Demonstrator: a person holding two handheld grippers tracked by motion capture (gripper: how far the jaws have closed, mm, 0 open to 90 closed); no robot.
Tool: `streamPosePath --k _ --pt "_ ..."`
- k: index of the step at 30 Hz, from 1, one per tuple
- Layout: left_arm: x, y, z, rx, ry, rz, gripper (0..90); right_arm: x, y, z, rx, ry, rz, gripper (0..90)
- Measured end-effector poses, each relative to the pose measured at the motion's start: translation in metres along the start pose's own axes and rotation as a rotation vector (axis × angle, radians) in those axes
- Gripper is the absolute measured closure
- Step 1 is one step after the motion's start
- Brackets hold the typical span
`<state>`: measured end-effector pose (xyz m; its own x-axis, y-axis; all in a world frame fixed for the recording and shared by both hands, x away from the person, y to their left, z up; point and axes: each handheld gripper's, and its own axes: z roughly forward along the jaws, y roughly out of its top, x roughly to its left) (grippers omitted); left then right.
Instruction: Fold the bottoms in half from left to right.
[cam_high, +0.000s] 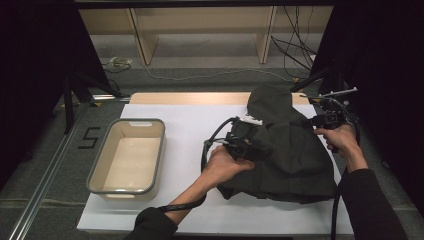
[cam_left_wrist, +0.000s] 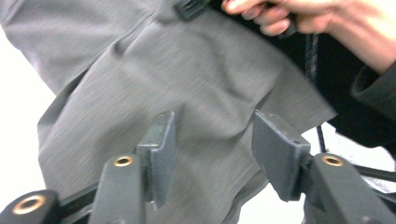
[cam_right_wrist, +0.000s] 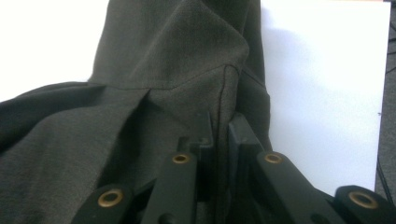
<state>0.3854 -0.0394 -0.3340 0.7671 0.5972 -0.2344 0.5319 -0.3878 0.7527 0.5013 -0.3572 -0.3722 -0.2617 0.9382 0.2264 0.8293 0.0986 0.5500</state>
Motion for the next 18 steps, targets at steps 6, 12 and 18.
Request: streamPosePath --k 6,12,18 --pt "0.023 -0.019 -0.009 0.017 0.062 -0.032 43.3 0.000 -0.004 0.008 0.013 -0.020 -0.009 79.7" --pt "0.040 -0.042 -0.003 0.052 0.072 -0.096 40.8 -0.004 -0.008 0.010 0.022 -0.029 0.000 77.0" --pt "0.053 -0.065 0.014 0.144 0.065 -0.144 36.7 -0.006 -0.014 0.011 0.037 -0.026 -0.002 79.8"
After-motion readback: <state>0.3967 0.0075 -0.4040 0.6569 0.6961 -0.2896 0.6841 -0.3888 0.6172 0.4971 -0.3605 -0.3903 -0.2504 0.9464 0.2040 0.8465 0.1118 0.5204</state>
